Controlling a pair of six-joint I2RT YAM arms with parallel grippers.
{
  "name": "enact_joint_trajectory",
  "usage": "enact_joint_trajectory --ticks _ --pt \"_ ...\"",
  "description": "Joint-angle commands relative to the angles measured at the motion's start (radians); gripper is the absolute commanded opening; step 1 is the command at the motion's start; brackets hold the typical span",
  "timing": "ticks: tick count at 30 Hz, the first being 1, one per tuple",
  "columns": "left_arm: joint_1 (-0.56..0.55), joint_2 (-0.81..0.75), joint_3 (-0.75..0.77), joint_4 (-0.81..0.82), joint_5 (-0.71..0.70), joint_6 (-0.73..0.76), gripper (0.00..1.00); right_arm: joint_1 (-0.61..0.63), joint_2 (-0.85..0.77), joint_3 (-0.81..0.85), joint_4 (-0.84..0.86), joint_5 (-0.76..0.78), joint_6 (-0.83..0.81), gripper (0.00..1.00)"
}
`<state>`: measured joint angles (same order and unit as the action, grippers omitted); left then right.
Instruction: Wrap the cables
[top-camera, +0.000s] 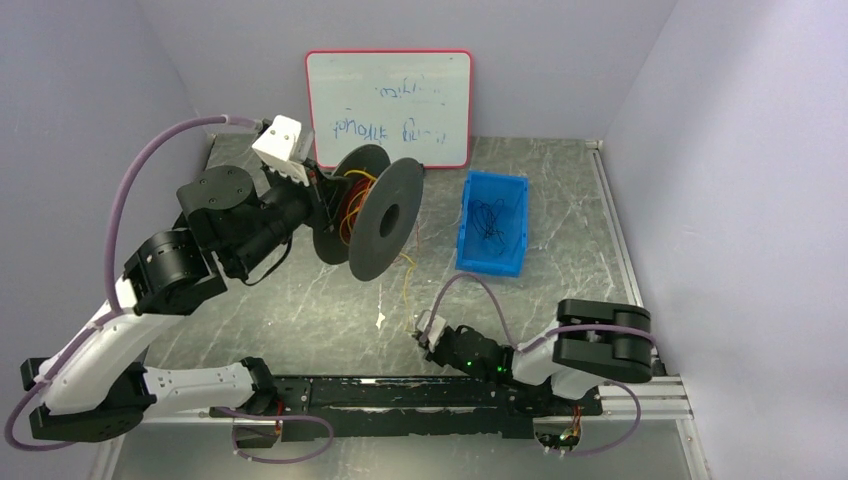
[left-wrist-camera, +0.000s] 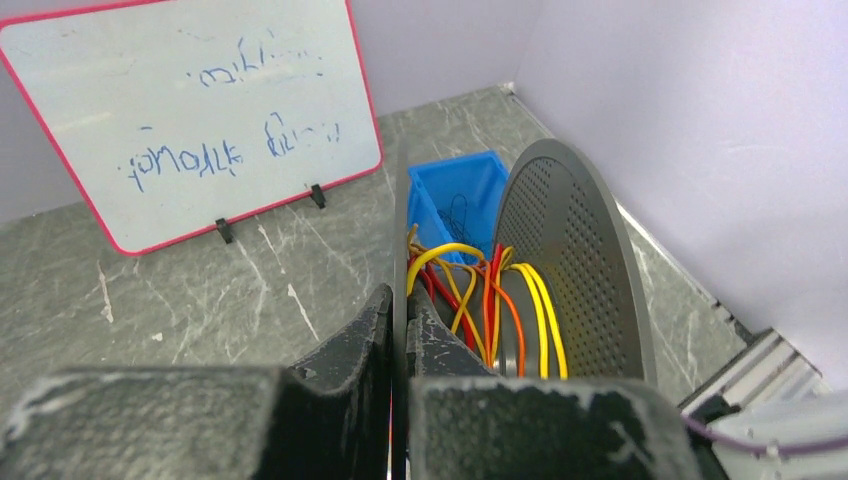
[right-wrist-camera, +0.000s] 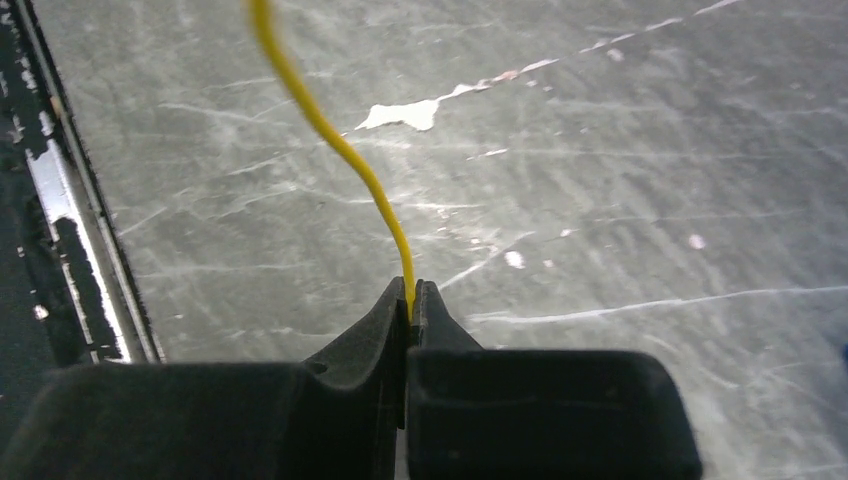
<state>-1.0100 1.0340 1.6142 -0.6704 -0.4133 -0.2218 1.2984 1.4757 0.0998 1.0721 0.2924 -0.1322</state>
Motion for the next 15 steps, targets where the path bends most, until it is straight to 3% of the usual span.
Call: enact_joint_trajectory --ticks 1,8,15 --pt "-0.002 0.015 0.039 0.19 -0.1 -0.04 0.07 0.08 0.115 0.039 0.102 0.099 0.086 0.0" --pt "0.031 0.095 0.085 0.235 -0.166 -0.032 0.07 0.18 0.275 0.1 0.186 0.122 0.125 0.0" --pt "0.263 0.196 0.085 0.252 -0.025 -0.134 0.07 0.264 0.327 0.165 0.167 0.143 0.134 0.0"
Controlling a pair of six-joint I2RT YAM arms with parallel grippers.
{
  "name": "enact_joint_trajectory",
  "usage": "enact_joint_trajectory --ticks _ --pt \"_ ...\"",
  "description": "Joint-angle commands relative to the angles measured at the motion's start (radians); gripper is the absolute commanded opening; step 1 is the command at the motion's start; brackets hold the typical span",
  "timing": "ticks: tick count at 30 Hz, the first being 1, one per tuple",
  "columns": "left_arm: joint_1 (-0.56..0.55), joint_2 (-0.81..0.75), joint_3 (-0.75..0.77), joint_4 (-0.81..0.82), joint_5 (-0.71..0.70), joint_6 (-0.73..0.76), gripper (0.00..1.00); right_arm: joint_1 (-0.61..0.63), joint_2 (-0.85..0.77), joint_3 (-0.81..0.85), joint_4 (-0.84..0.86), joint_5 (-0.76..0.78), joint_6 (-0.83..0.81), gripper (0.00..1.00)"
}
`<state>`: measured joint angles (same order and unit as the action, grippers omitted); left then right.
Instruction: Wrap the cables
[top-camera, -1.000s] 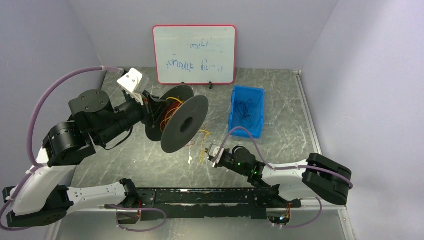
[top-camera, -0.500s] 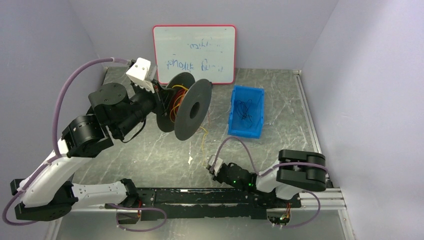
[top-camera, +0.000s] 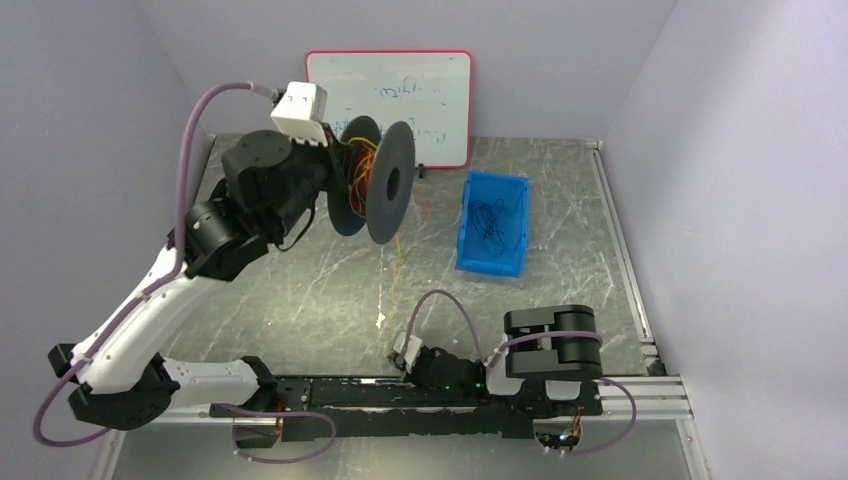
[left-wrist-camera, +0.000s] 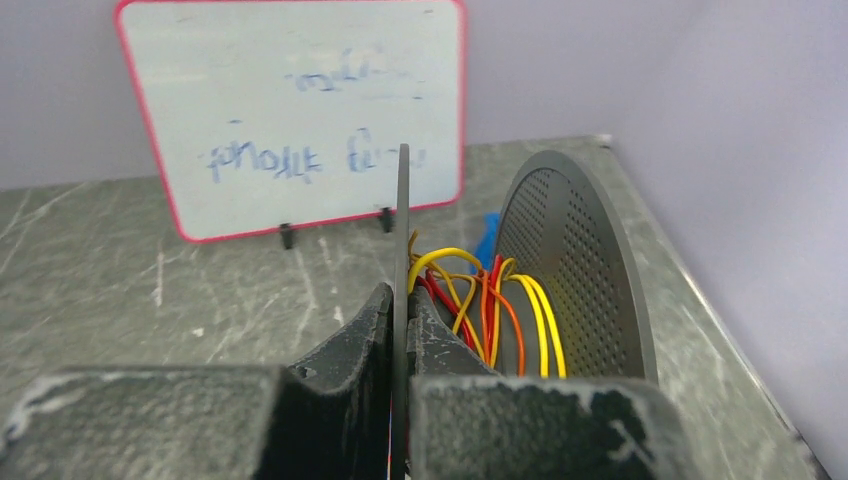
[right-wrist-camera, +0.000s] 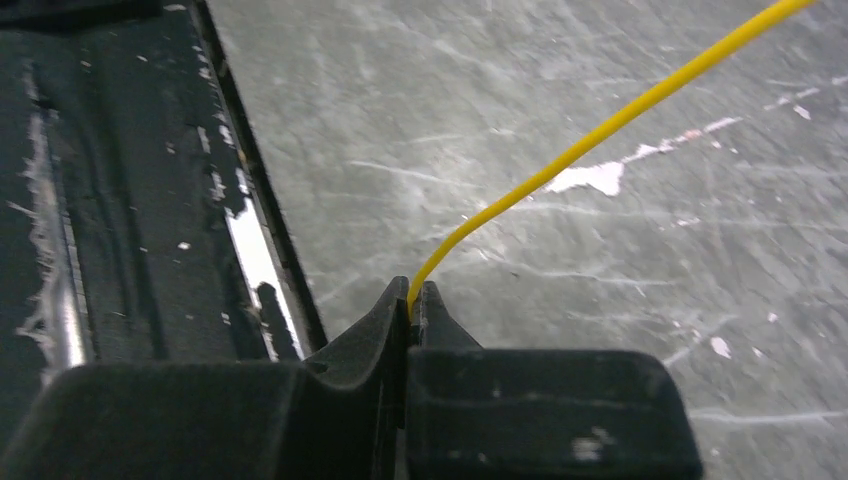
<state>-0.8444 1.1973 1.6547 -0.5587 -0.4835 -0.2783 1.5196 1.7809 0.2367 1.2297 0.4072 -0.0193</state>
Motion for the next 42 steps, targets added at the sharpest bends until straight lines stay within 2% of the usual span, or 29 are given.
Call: enact_joint_trajectory --ticks 1,11,18,24,28,37,42 --pt "0.12 0.057 0.041 0.153 0.048 -0.079 0.07 0.052 0.02 0.033 0.005 0.03 0.023 0.0" --pt "0.165 0.235 0.034 0.236 -0.072 -0.1 0.07 0.141 -0.064 0.129 -0.135 0.042 0.014 0.0" --pt "0.165 0.282 -0.055 0.285 -0.144 -0.099 0.07 0.21 -0.296 0.188 -0.353 0.125 -0.04 0.0" --pt "0.165 0.303 -0.177 0.334 -0.214 -0.064 0.07 0.262 -0.51 0.361 -0.766 0.218 -0.036 0.0" --pt "0.166 0.311 -0.24 0.362 -0.243 -0.075 0.07 0.304 -0.586 0.514 -1.042 0.302 -0.018 0.0" --pt "0.166 0.311 -0.341 0.381 -0.274 -0.079 0.07 0.407 -0.537 0.962 -1.684 0.588 0.048 0.0" --pt "0.164 0.29 -0.406 0.38 -0.273 -0.114 0.07 0.417 -0.506 1.149 -1.903 0.716 0.04 0.0"
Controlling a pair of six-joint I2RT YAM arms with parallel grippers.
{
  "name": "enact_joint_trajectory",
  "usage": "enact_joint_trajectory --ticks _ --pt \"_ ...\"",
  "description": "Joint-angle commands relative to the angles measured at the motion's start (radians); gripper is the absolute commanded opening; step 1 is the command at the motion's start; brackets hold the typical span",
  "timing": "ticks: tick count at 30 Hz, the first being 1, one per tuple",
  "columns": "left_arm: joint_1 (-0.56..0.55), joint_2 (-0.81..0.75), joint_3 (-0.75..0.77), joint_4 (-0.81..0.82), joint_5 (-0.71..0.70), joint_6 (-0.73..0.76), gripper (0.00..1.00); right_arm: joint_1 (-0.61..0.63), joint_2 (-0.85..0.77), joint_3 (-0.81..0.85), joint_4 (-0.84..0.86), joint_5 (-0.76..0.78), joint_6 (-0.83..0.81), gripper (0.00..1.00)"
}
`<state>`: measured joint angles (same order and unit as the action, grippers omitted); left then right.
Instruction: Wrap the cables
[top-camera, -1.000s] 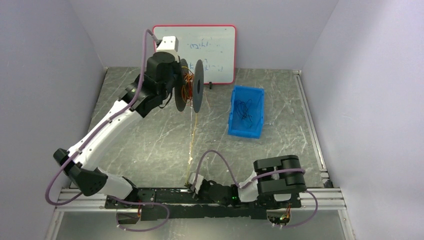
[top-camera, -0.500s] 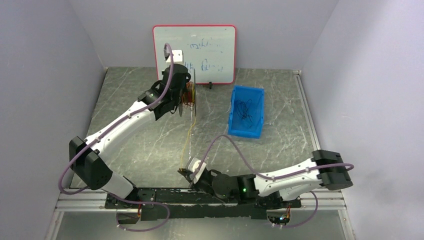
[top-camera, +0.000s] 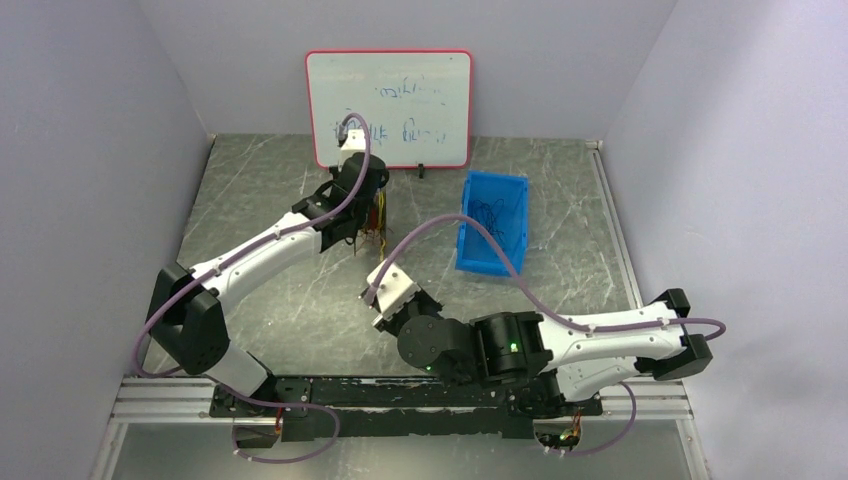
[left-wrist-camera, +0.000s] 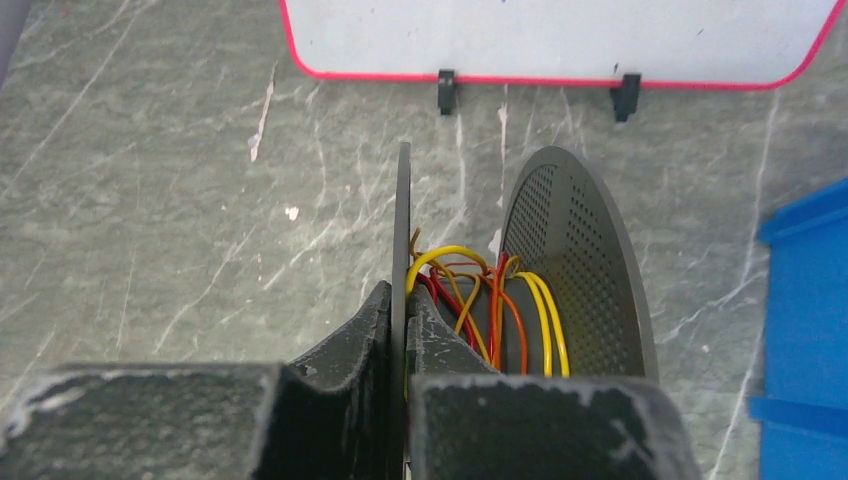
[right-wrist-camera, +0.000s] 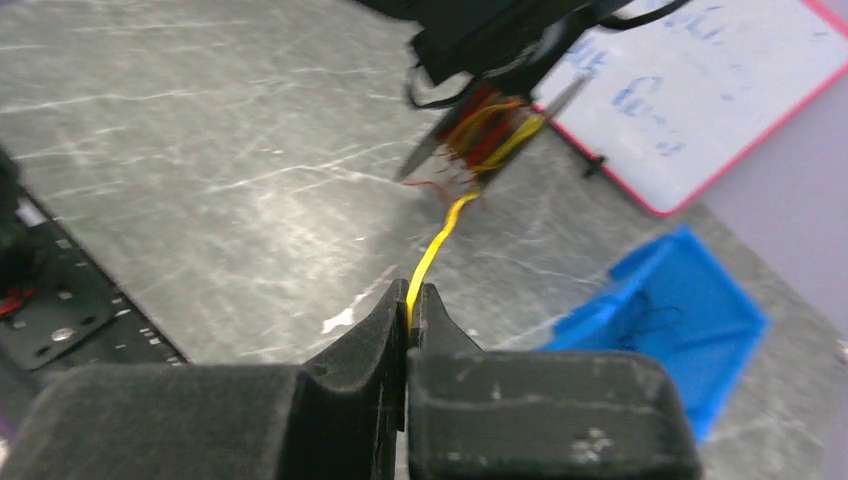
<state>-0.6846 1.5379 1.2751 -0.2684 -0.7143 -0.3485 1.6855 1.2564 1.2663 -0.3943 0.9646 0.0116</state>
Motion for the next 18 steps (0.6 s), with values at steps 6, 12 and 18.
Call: enact_joint_trajectory --ticks 6,12,18 --pt "-0.003 -0.094 -0.102 0.11 -0.035 -0.056 0.07 0.231 -0.034 0.215 -0.234 0.193 -0.166 0.0" --pt "-0.049 -0.142 -0.179 0.155 -0.032 -0.029 0.07 0.033 -0.107 0.206 -0.109 -0.009 -0.297 0.0" --pt "-0.116 -0.177 -0.227 0.163 -0.049 0.033 0.07 -0.169 -0.062 0.206 -0.033 -0.194 -0.354 0.0"
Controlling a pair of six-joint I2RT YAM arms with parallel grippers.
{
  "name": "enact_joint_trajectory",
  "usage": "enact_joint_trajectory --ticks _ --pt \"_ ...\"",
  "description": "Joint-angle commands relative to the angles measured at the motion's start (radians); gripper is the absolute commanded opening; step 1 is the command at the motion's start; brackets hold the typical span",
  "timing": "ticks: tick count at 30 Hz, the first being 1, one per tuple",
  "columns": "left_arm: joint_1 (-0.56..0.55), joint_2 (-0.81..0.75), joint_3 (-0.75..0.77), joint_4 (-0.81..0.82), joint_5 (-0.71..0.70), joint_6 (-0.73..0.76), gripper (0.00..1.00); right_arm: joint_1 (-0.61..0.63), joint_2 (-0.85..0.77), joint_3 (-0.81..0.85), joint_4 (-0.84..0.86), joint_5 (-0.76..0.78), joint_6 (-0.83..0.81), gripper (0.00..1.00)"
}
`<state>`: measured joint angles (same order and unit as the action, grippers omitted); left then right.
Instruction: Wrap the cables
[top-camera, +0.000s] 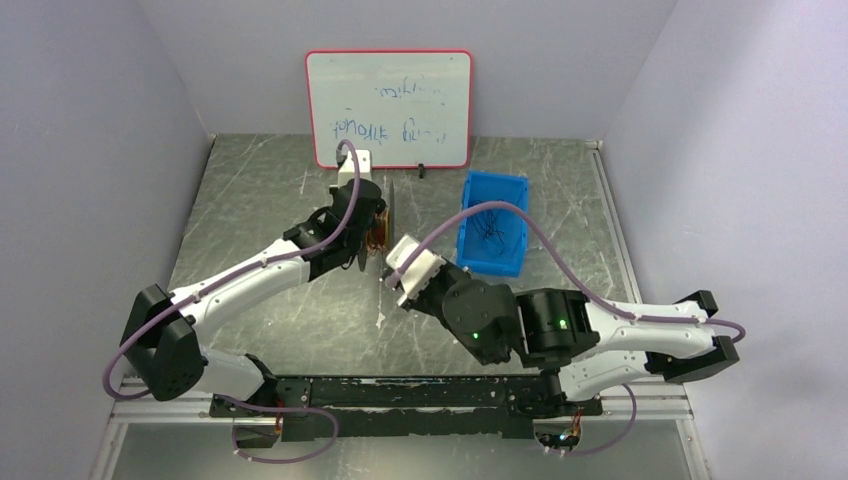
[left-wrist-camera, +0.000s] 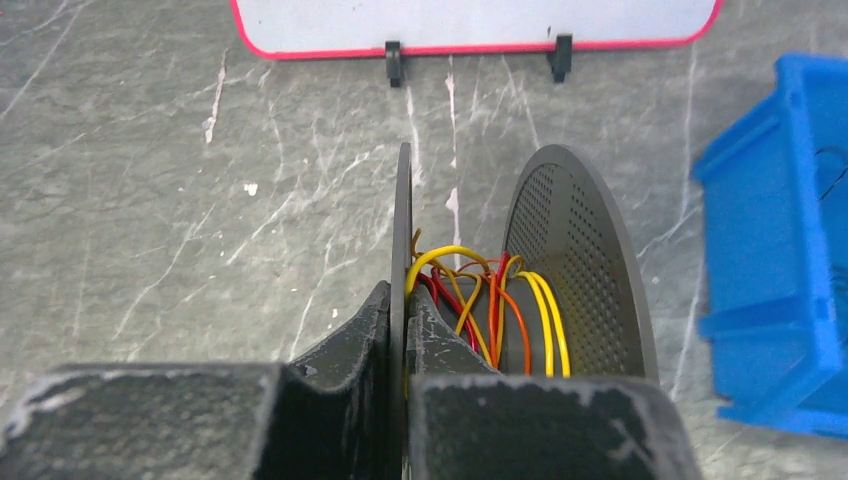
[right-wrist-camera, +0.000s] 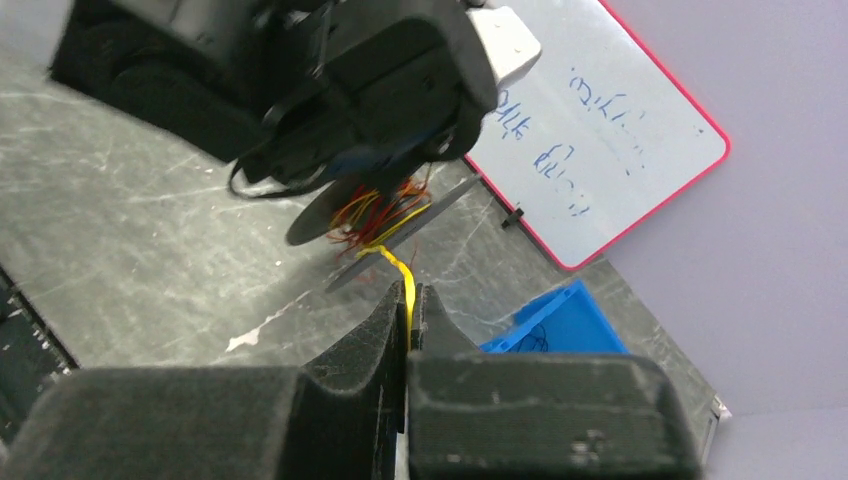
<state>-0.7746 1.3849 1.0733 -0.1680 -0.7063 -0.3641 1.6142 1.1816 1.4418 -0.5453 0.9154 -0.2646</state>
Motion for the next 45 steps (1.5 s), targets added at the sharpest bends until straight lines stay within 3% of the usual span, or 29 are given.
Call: enact_joint_trajectory --ticks 1,12,25,37,45 --pt "-0.04 -0.029 -0.03 0.058 -0.063 0.049 0.07 -0.127 0.019 0.032 0.131 -0.172 -0.082 0.0" --pt "-0.166 -0.198 -0.167 0.045 -0.041 0.067 0.07 -0.461 0.061 -0.008 0.221 -0.449 -0.065 0.0" --pt "-0.268 -0.395 -0.266 -0.033 0.029 0.054 0.07 -0.746 0.115 -0.063 0.31 -0.702 0.051 0.0" --pt "-0.284 -0.618 -0.136 -0.214 0.32 0.119 0.07 -0.969 0.13 -0.269 0.467 -0.923 0.22 0.0" --pt "-0.283 -0.692 0.002 -0.256 0.4 0.131 0.07 -0.999 0.092 -0.53 0.646 -1.056 0.337 0.0"
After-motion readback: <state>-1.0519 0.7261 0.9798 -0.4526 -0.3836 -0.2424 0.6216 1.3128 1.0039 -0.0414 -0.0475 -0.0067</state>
